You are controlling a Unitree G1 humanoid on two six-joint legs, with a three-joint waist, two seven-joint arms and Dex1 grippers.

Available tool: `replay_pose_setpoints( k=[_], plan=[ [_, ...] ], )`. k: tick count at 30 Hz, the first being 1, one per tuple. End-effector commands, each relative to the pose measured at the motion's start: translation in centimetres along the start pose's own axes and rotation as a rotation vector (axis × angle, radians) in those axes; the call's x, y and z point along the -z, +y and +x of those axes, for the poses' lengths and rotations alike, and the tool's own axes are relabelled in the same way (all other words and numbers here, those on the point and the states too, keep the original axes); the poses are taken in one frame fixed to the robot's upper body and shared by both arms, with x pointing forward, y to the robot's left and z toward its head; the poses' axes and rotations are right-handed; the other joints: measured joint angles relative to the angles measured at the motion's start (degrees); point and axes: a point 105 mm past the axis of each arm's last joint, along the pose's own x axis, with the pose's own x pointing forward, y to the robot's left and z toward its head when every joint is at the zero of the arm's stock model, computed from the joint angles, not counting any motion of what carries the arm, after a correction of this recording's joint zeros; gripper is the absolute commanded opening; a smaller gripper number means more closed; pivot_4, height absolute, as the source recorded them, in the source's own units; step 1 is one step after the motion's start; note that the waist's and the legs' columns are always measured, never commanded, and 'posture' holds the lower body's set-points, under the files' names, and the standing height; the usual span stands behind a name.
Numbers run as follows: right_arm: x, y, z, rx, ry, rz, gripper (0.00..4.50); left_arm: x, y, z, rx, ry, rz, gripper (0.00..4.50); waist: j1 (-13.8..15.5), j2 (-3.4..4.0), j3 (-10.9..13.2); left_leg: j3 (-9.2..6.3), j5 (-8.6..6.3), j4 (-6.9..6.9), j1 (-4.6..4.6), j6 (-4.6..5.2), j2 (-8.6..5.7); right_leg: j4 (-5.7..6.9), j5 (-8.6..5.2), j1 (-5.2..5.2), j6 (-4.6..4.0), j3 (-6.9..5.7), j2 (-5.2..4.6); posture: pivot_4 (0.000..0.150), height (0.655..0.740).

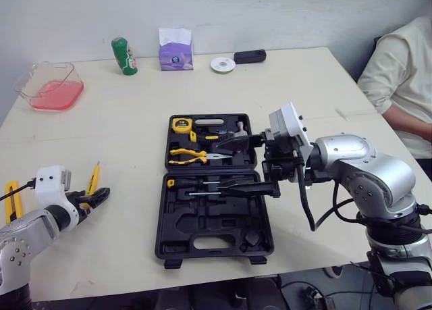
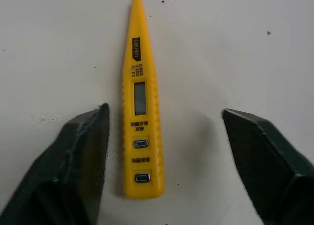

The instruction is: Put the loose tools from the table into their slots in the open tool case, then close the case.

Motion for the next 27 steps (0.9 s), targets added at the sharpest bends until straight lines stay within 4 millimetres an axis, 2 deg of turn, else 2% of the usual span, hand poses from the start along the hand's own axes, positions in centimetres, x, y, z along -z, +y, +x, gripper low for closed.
replay_pose_setpoints(
  k=[1,4,6,9,12,14,16,17,19,20,27],
  plan=[
    [-0.8,0.0,0.1,-0.006,0.001,-0.062,4.5,0.7,-0.5,0.5,0.025,0.033,0.025,1.86,0.01,0.0,0.0,0.0,0.0,0.0,0.0,0.0,0.0,0.0,0.0,0.0,0.0,0.0,0.0,0.15,0.7244],
    [-0.6,0.0,0.1,-0.013,0.015,-0.072,4.5,0.2,-0.8,0.6,0.039,0.01,0.04,0.57,0.07,0.0,0.0,-0.03,0.0,-0.01,-0.01,0.0,0.0,-0.01,0.0,0.0,0.0,-0.04,0.0,0.15,0.7244],
    [-0.6,0.2,0.0,-0.025,0.018,-0.073,4.5,-1.0,-1.6,-0.2,0.092,-0.058,0.045,0.54,0.06,0.0,0.0,-0.03,0.0,-0.01,-0.02,0.0,0.0,-0.02,0.0,0.0,0.0,-0.04,0.0,0.15,0.7244],
    [-0.5,0.5,-0.5,-0.031,0.025,-0.069,4.5,-2.4,-2.1,-1.8,0.129,-0.109,0.145,0.54,-0.13,-0.04,0.01,-0.04,-0.01,-0.01,-0.04,0.0,0.02,-0.03,0.0,-0.01,0.0,-0.04,0.0,0.15,0.7244],
    [-0.2,0.7,-1.3,-0.016,0.047,-0.052,4.5,-4.5,-4.6,-3.9,0.285,-0.16,0.322,0.54,-0.18,-0.14,0.07,-0.06,-0.02,-0.02,-0.13,-0.03,0.08,-0.07,-0.01,-0.1,-0.02,-0.08,0.04,0.15,0.7244],
    [0.2,0.8,-1.8,-0.008,0.066,-0.042,4.5,-5.1,-6.5,-4.9,0.389,-0.158,0.426,0.54,-0.18,-0.1,0.1,-0.07,-0.03,-0.03,-0.14,-0.06,0.09,-0.08,-0.03,-0.12,-0.05,-0.1,0.04,0.15,0.7244],
    [0.4,0.9,-2.1,-0.002,0.079,-0.037,4.5,-5.2,-7.4,-5.3,0.449,-0.144,0.484,0.54,-0.16,-0.02,0.14,-0.05,-0.03,-0.04,-0.13,-0.05,0.07,-0.1,-0.03,-0.11,-0.05,-0.07,0.01,0.15,0.7244],
    [1.0,1.3,-2.8,0.006,0.109,-0.019,4.5,-5.1,-10.2,-6.0,0.61,-0.118,0.613,0.54,-0.16,0.02,0.17,-0.05,-0.03,-0.05,-0.12,-0.04,0.06,-0.12,-0.03,-0.1,-0.05,-0.06,0.01,0.15,0.7244],
    [1.9,2.0,-3.8,0.012,0.154,0.006,4.5,-4.1,-13.5,-7.1,0.831,-0.052,0.803,0.54,0.49,-0.03,0.21,-0.13,-0.02,-0.05,-0.19,-0.04,0.05,-0.16,-0.03,-0.11,-0.05,-0.16,0.03,0.15,0.7244],
    [2.3,2.4,-4.2,0.015,0.175,0.017,4.5,-3.5,-14.3,-7.1,0.898,-0.001,0.877,0.54,0.73,0.01,0.23,-0.14,-0.02,-0.04,-0.22,-0.06,0.04,-0.21,-0.03,-0.1,-0.05,-0.22,0.05,0.15,0.7244],
    [3.4,3.6,-4.8,0.057,0.231,0.046,4.5,-3.1,-15.9,-4.9,1.042,0.139,1.079,0.54,0.39,0.07,0.33,0.01,-0.02,-0.11,-0.19,-0.06,-0.21,-0.26,0.01,-0.15,0.01,0.03,0.41,0.15,0.7244]
  ],
)
